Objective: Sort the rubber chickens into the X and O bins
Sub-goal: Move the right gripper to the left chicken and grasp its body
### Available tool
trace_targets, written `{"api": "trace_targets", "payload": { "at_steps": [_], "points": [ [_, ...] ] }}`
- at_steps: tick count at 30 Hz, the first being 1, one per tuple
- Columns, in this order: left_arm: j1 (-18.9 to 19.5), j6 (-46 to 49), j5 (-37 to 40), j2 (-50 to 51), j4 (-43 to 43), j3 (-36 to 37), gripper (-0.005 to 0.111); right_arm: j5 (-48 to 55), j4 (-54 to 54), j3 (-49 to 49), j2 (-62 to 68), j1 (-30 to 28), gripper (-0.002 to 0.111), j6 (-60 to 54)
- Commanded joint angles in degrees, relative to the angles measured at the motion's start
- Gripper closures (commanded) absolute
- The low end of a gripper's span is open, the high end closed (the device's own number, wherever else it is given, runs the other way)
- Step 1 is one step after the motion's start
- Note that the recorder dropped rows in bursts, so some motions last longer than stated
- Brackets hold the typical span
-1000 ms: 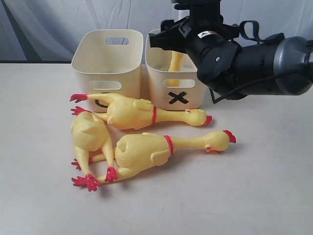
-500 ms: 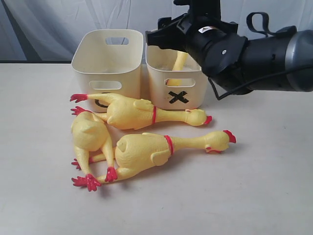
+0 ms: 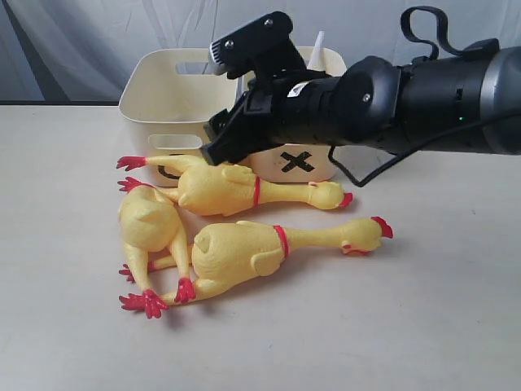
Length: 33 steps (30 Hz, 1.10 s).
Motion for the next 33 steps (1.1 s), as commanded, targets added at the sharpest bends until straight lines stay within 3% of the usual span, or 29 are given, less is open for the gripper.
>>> {"api": "trace_targets", "payload": {
  "at_steps": [1,12,22,33],
  "points": [
    [-0.6,0.0,0.0,-0.2,0.3,-0.3,0.107,1.8,-2.6,-0.4,-0.4,2.4,0.039,-0.2],
    [-0.6,0.0,0.0,-0.2,0.3,-0.3,0.107,4.1,-5.1,-0.4,-0.4,8.2,0.039,-1.5],
    [-0.6,0.0,0.2,-0.2,0.3,-0.3,0.107,2.2,-6.9,-0.4,2.5,14.7,0.039,-19.9],
    [-0.6,0.0,0.4,-0.2,0.3,-0.3,0.107,-3.1,-10.9,-0.6,8.4,16.1,0.039,-19.7]
  ]
}}
